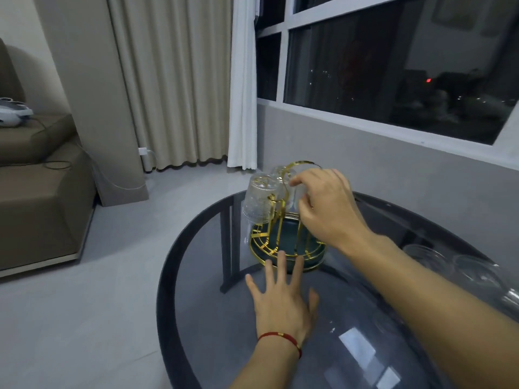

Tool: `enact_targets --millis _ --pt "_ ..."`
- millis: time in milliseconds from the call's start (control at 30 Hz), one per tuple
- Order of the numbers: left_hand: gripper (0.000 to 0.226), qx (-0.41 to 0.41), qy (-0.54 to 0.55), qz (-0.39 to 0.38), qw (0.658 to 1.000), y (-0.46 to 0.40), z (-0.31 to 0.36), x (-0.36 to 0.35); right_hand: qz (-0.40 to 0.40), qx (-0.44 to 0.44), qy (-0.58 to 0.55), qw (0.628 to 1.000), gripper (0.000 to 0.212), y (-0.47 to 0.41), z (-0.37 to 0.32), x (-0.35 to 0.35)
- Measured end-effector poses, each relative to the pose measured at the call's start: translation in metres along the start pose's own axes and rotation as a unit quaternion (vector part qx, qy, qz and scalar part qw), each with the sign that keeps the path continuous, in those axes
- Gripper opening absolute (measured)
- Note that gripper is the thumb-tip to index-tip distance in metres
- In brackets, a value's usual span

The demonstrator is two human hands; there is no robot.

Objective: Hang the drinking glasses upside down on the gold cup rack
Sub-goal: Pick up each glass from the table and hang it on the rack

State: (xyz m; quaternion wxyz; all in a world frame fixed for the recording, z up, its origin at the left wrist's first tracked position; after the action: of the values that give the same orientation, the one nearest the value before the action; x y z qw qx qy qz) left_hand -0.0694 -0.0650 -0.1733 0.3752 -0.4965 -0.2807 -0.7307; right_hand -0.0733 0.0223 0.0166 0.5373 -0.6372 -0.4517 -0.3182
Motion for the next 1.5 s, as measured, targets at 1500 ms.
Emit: enact_targets --millis 1500 --pt "0.099 -0.249 0.462 -0.201 0.827 0.051 0.128 0.004 -0.018 -0.265 -0.231 0.936 0.066 0.278 0.106 0.028"
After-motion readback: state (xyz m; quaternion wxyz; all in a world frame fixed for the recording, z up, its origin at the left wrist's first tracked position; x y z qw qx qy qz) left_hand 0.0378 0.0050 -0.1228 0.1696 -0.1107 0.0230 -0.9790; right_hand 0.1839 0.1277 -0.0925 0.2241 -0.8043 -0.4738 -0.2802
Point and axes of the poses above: each hand's wrist, its own y-axis away from the middle knuckle, its own x-axis out of the back of the hand, z = x × y, the point moved 5 cm from there along -y, towards the middle knuckle, and after that the axes turned 15 degrees about -z, right-handed, at the moved point
